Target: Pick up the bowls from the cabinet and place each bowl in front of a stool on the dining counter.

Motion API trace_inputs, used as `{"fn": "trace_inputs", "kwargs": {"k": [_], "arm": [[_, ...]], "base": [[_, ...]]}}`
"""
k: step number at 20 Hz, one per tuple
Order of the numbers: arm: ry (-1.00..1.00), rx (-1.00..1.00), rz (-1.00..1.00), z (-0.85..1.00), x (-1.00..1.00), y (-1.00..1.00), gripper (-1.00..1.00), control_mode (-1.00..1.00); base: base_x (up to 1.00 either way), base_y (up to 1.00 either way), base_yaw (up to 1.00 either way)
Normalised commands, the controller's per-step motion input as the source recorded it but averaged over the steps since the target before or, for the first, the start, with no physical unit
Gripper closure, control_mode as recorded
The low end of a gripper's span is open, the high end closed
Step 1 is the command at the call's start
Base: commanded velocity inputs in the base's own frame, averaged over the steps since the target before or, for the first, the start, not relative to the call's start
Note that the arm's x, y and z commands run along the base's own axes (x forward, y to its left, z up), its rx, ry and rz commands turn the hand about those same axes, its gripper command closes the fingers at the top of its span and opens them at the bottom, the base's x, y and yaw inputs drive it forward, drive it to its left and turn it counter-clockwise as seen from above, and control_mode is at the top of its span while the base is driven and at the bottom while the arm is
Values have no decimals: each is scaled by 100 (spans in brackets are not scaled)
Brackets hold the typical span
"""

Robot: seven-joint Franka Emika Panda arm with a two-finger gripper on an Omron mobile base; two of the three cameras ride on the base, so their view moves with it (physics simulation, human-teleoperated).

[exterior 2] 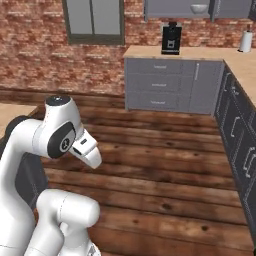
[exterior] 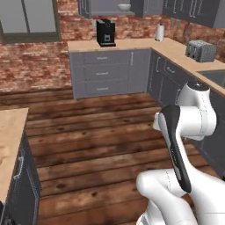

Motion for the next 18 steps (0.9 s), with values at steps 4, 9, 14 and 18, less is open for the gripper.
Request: {"fn": "trace_inputs", "kwargs": {"k": [4,9,14,18], "arm": [[0,0,0,0,0,0,-100,100],[0,0,0,0,0,0,-100,100],[0,0,0,0,0,0,-100,100],[0,0,0,0,0,0,-100,100]], "base": [[100,-23,-19],[100,-13,-22],[100,-9,-5],[100,-24,0]]}}
